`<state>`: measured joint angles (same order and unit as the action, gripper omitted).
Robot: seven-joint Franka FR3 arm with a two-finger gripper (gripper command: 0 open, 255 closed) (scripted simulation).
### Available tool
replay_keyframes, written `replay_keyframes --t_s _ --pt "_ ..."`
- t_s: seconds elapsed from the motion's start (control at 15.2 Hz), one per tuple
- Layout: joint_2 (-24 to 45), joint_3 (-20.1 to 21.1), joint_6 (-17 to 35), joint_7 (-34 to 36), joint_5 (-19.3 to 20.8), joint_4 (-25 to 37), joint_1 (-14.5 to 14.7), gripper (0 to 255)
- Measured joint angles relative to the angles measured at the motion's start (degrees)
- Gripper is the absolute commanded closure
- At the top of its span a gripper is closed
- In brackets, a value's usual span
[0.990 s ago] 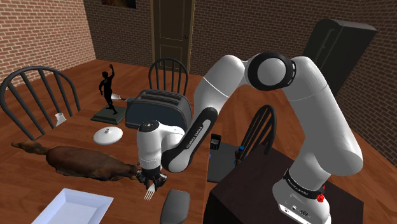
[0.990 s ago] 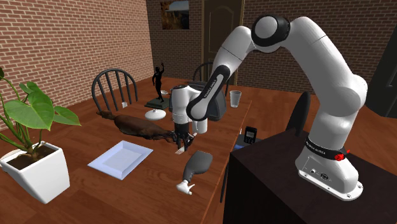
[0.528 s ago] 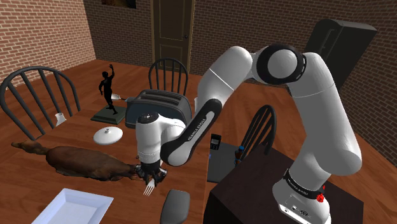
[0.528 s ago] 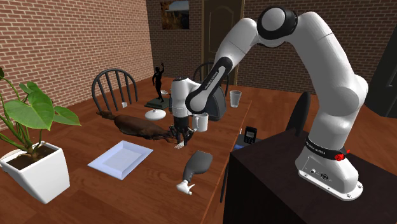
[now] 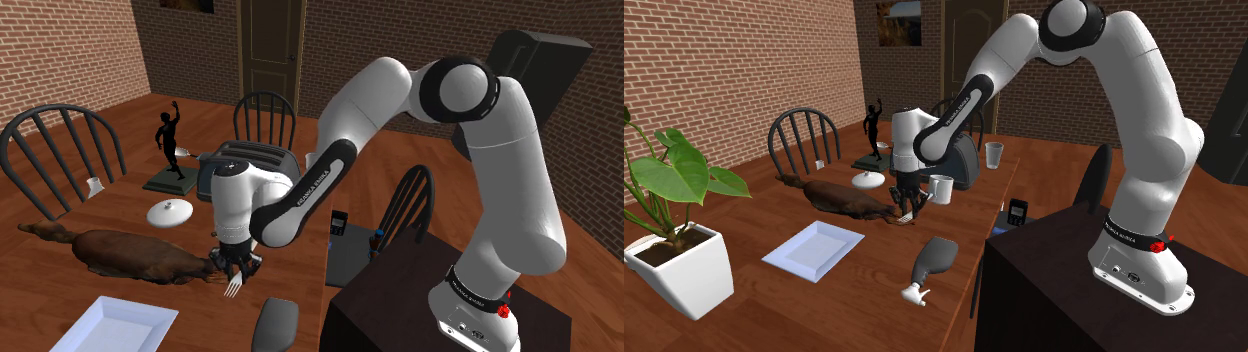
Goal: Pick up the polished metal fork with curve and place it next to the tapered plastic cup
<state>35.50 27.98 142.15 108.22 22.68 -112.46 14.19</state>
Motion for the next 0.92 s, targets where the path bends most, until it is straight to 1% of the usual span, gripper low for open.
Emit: replay_keyframes --t_s 0.92 --pt "-8.5 4.6 -7.1 -3.3 -5.5 -0.8 -3.6 255"
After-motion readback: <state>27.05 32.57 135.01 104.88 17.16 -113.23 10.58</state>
